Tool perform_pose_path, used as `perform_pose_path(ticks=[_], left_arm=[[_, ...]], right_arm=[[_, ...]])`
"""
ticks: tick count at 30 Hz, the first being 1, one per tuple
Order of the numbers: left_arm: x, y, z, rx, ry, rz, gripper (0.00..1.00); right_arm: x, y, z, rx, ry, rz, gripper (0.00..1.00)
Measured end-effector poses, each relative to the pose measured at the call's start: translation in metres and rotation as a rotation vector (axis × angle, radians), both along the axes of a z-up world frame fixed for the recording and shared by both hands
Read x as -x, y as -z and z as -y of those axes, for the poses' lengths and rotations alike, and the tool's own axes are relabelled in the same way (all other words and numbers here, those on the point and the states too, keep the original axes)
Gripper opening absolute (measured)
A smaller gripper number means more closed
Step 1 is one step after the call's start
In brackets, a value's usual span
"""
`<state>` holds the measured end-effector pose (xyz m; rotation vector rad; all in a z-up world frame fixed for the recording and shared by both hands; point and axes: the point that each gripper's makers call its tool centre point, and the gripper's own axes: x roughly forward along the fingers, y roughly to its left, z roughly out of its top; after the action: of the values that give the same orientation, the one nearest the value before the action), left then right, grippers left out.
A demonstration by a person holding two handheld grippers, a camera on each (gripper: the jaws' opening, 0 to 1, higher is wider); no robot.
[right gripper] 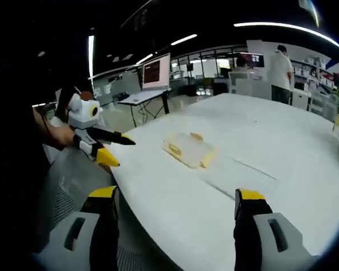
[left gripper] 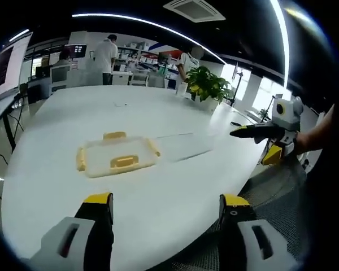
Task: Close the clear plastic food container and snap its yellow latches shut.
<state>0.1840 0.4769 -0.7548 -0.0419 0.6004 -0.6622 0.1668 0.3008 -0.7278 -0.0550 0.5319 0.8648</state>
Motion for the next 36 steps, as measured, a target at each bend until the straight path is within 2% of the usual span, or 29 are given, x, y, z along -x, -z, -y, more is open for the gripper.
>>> perform_pose_path(ticks=[6, 9, 13, 17, 19, 21, 25, 31, 36], left_arm=[[-0.003, -0.005, -0.002, 0.02, -0.001, 0.003, 0.73], [-0.003, -0.004, -0.002, 0.039, 0.005, -0.013, 0.74], [-0.002, -0.004, 0.001, 0.029, 0.042, -0.003, 0.74], [-0.003, -0.001, 0.001, 0.052, 0.052, -0.033, 0.75], [-0.005, -0.002, -0.001, 0.059, 0.046, -0.032, 0.76], [-0.007, -0.003, -0.001, 0.072, 0.039, -0.037, 0.79], [-0.011, 0.0, -0.004, 0.084, 0.031, -0.069, 0.95], [-0.016, 0.002, -0.011, 0.067, 0.039, -0.071, 0.98], [-0.022, 0.002, -0.017, 0.065, 0.036, -0.077, 0.98]], right_arm=[[-0.005, -0.001, -0.003, 0.025, -0.01, 0.005, 0.79], [-0.007, -0.002, -0.008, 0.006, -0.005, -0.01, 0.82], [-0.009, -0.007, -0.018, -0.003, -0.015, 0.007, 0.83], [-0.012, -0.01, -0.026, -0.012, -0.017, 0.023, 0.86], [-0.013, -0.01, -0.03, -0.011, -0.022, 0.023, 0.83], [-0.014, -0.009, -0.032, -0.008, -0.025, 0.024, 0.83], [-0.014, -0.008, -0.039, -0.036, -0.028, 0.017, 0.86], [-0.011, -0.007, -0.048, -0.066, -0.05, 0.02, 0.93], [-0.013, -0.003, -0.056, -0.05, -0.093, 0.024, 0.95]])
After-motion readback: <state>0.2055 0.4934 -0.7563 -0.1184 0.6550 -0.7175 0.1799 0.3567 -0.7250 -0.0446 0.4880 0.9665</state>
